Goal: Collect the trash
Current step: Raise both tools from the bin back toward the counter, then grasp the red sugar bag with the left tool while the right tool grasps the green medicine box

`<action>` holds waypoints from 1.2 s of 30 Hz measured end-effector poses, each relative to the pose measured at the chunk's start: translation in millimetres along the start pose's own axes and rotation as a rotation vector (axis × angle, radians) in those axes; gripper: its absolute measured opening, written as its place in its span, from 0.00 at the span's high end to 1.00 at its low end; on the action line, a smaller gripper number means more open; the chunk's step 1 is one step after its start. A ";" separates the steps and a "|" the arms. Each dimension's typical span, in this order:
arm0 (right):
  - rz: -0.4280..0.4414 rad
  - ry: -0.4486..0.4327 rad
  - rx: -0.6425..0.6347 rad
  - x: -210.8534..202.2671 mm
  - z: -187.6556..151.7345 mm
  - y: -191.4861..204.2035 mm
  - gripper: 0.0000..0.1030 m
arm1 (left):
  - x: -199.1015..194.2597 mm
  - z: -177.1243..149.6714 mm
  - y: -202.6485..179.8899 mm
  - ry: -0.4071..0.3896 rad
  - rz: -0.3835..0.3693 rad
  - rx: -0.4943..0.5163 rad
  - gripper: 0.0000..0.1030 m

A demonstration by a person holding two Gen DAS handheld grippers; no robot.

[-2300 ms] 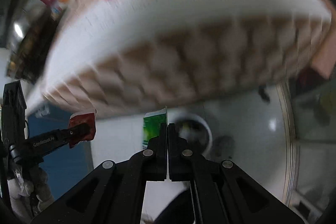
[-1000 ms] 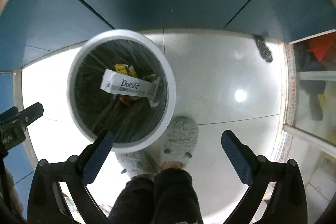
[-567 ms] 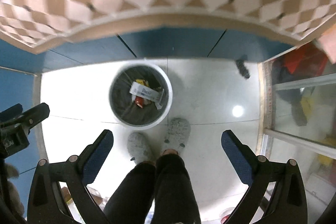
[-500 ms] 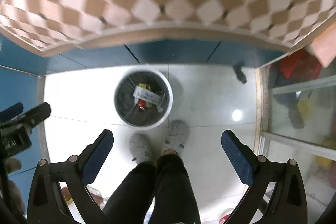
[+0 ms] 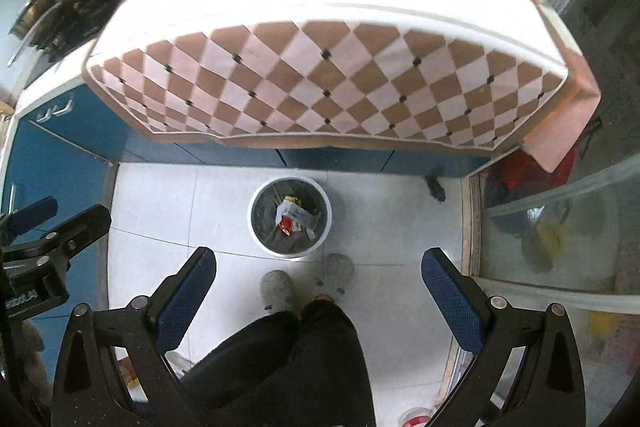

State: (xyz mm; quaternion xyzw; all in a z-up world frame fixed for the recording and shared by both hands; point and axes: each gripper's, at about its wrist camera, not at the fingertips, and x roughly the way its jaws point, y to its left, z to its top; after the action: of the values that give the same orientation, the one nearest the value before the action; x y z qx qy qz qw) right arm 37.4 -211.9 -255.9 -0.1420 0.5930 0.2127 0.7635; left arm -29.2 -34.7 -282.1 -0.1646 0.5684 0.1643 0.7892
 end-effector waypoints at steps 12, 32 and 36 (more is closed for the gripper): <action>0.170 -0.134 0.238 -59.8 58.2 -47.5 0.00 | -48.5 109.3 -6.0 -0.227 0.103 -0.014 0.00; 0.174 -0.081 0.264 135.0 450.5 -193.7 0.00 | 207.1 438.1 -11.8 0.135 0.086 -0.238 0.01; 0.199 -0.064 0.230 166.9 508.8 -191.5 0.00 | 227.3 450.1 -15.0 0.147 0.070 -0.256 0.17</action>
State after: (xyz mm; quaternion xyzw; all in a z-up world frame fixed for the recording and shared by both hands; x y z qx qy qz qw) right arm 596.3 -113.6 -293.4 0.0126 0.5998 0.2226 0.7685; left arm 425.1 169.3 -362.4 -0.2558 0.6045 0.2503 0.7117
